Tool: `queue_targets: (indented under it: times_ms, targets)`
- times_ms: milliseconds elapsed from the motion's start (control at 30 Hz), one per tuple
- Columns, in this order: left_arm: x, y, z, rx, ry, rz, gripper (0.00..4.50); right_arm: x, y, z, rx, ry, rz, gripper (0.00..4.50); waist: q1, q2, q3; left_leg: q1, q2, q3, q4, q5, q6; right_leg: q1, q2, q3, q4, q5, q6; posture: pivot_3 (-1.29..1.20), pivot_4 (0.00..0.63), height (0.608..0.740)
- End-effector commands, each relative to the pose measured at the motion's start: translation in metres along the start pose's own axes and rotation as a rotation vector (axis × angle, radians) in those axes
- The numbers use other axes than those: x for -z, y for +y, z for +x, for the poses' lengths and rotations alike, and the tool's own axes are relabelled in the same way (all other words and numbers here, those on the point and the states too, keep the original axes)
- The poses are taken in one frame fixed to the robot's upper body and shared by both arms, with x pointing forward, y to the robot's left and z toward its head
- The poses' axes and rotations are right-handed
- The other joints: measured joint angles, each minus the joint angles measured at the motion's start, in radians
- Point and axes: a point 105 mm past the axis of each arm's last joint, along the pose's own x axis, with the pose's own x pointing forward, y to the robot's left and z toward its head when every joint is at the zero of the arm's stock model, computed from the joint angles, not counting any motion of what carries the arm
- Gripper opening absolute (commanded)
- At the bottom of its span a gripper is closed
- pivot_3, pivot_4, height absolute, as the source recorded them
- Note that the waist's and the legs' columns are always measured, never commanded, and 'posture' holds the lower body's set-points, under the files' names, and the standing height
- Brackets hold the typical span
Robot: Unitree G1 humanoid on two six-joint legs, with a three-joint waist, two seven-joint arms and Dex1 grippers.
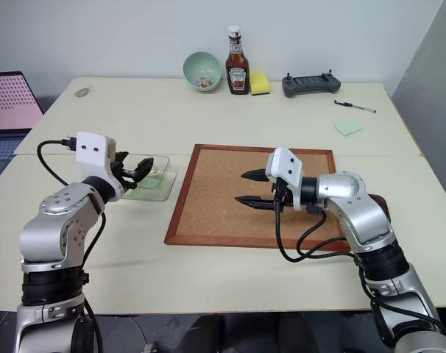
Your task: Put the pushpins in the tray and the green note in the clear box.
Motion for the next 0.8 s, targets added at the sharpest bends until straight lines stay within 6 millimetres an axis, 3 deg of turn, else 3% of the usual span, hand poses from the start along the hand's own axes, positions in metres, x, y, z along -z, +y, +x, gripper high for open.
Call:
queue_targets:
  times_ms: [33, 200, 433, 600, 800]
  targets:
    - [-0.031, -0.011, -0.009, 0.052, -0.117, 0.091, 3.3, -0.016, -0.004, -0.012, 0.058, -0.061, -0.023, 2.7, 0.0, 0.0, 0.0, 0.0, 0.0, 0.0, 0.0, 0.0, 0.0, 0.0, 0.0, 0.0, 0.0, 0.0, 0.0, 0.0, 0.15, 0.74]
    - [-0.033, -0.059, -0.017, 0.268, -0.169, 0.13, 3.3, -0.004, -0.017, -0.044, 0.244, -0.056, -0.016, 2.7, 0.005, 0.0, 0.0, -0.001, 0.0, 0.0, 0.0, 0.0, 0.0, 0.0, 0.0, 0.0, -0.001, 0.0, 0.0, 0.0, 0.15, 0.74]
    - [0.0, -0.111, -0.03, 0.565, -0.136, 0.161, 3.3, 0.041, -0.008, -0.103, 0.385, 0.086, 0.083, 2.7, 0.003, 0.0, 0.0, 0.0, 0.0, 0.001, 0.0, 0.0, 0.0, 0.0, 0.0, 0.001, 0.0, 0.0, 0.0, 0.0, 0.15, 0.74]
    - [-0.005, -0.112, -0.028, 0.628, -0.126, 0.121, 3.3, 0.037, -0.011, -0.12, 0.415, 0.081, 0.113, 2.7, -0.006, 0.0, 0.0, 0.001, 0.0, 0.004, 0.0, 0.0, 0.001, 0.001, 0.0, 0.003, 0.001, 0.0, 0.0, 0.0, 0.15, 0.74]
    - [-0.01, -0.106, -0.026, 0.629, -0.141, 0.13, 3.3, 0.034, -0.014, -0.122, 0.421, 0.08, 0.097, 2.7, -0.006, 0.0, 0.0, 0.002, 0.001, 0.003, 0.0, 0.0, 0.001, 0.003, 0.001, 0.002, 0.0, 0.0, 0.0, 0.0, 0.15, 0.74]
